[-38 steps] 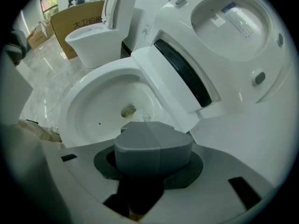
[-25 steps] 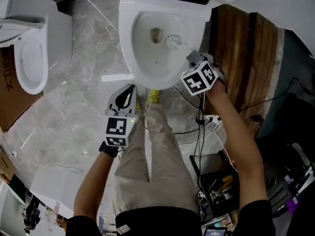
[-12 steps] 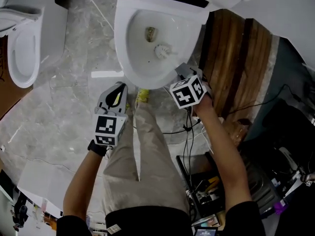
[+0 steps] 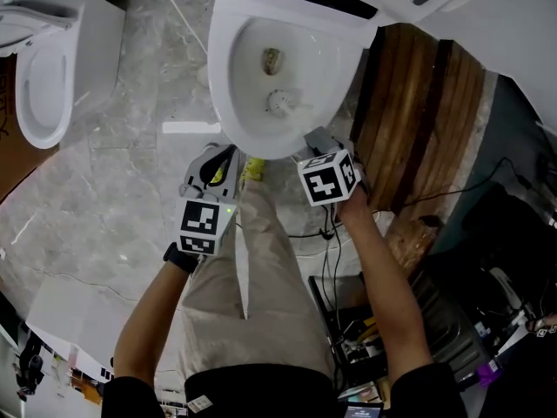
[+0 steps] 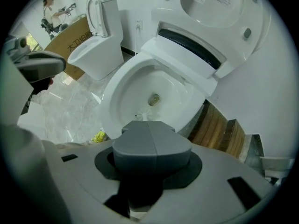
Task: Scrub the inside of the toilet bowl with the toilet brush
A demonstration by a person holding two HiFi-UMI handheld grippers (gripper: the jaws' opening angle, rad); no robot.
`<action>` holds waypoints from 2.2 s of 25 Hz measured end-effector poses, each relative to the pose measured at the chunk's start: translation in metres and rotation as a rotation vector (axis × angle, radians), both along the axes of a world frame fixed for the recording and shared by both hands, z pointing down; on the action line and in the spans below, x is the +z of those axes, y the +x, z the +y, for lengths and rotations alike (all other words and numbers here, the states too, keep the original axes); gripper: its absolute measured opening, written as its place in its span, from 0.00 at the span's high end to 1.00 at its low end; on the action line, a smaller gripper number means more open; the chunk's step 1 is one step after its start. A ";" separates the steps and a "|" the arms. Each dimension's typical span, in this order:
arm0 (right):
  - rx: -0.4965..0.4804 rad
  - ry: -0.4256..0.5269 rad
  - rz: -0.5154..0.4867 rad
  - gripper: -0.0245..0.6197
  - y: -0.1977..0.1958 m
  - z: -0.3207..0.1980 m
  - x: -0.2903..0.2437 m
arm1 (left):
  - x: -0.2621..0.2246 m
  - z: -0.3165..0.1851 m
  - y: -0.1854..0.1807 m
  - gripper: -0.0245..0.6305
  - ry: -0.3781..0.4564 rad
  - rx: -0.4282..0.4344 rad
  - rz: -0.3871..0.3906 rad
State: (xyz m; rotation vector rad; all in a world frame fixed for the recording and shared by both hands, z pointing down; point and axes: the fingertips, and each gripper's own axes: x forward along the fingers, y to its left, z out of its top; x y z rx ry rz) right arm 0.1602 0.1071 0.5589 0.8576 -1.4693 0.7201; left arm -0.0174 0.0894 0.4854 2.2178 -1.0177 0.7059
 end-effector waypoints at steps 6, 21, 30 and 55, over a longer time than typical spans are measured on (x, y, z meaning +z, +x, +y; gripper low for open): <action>0.045 -0.007 -0.033 0.71 -0.016 0.010 0.005 | 0.004 0.001 0.005 0.94 -0.007 0.000 0.011; 0.259 -0.088 -0.179 0.71 -0.034 0.022 0.010 | 0.010 0.007 0.006 0.94 -0.027 0.006 0.003; 0.421 -0.101 -0.288 0.70 -0.044 0.014 0.016 | 0.013 0.000 -0.009 0.94 -0.025 -0.025 -0.001; 0.615 -0.031 -0.404 0.71 -0.057 -0.061 0.038 | 0.008 -0.012 -0.027 0.94 -0.016 -0.035 -0.007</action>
